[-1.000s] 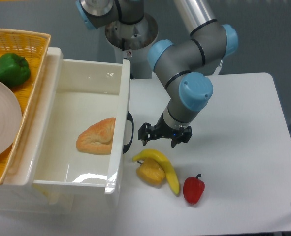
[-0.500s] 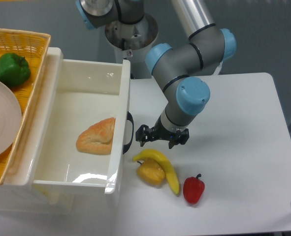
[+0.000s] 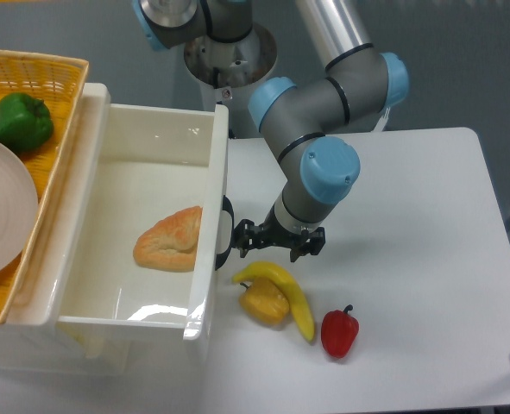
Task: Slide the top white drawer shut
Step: 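Push the drawer front with the gripper, sliding the drawer inward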
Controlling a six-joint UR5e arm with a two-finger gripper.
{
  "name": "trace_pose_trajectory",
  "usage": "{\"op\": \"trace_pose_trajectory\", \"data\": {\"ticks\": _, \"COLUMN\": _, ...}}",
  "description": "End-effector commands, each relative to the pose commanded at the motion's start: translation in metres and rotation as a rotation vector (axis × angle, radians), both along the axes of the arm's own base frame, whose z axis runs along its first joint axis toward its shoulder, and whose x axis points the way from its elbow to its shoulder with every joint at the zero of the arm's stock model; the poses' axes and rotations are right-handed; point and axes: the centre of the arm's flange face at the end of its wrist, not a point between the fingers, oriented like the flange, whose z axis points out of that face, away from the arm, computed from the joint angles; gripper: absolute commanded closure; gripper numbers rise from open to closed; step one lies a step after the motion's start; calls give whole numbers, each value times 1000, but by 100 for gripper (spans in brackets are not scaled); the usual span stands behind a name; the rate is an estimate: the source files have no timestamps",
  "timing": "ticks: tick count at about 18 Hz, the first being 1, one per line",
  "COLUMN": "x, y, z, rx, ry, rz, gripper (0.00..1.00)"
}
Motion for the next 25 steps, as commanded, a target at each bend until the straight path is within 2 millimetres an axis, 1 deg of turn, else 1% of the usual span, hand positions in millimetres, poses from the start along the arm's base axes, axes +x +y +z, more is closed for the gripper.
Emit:
{"op": "trace_pose_trajectory", "data": {"ticks": 3, "x": 0, "y": 0, "z": 4, "rx": 5, "ry": 6, "rz": 0, "gripper": 0}}
{"op": "trace_pose_trajectory", "data": {"ticks": 7, "x": 2, "y": 1, "z": 5, "rx": 5, "ry": 6, "rz": -3, "gripper": 0}}
{"op": "trace_pose_trajectory", "data": {"ticks": 11, "x": 16, "y": 11, "z": 7, "rx": 7, "ry": 9, "rz": -28, "gripper": 0}}
{"op": "trace_pose_trajectory", "data": {"ticks": 15, "x": 23, "y": 15, "z": 12, "rx": 10, "ry": 14, "rz": -34, "gripper": 0}}
{"op": "trace_pose_trajectory", "data": {"ticks": 25, "x": 45, "y": 29, "z": 15, "rx": 12, "ry": 16, "rz": -74, "gripper": 0}}
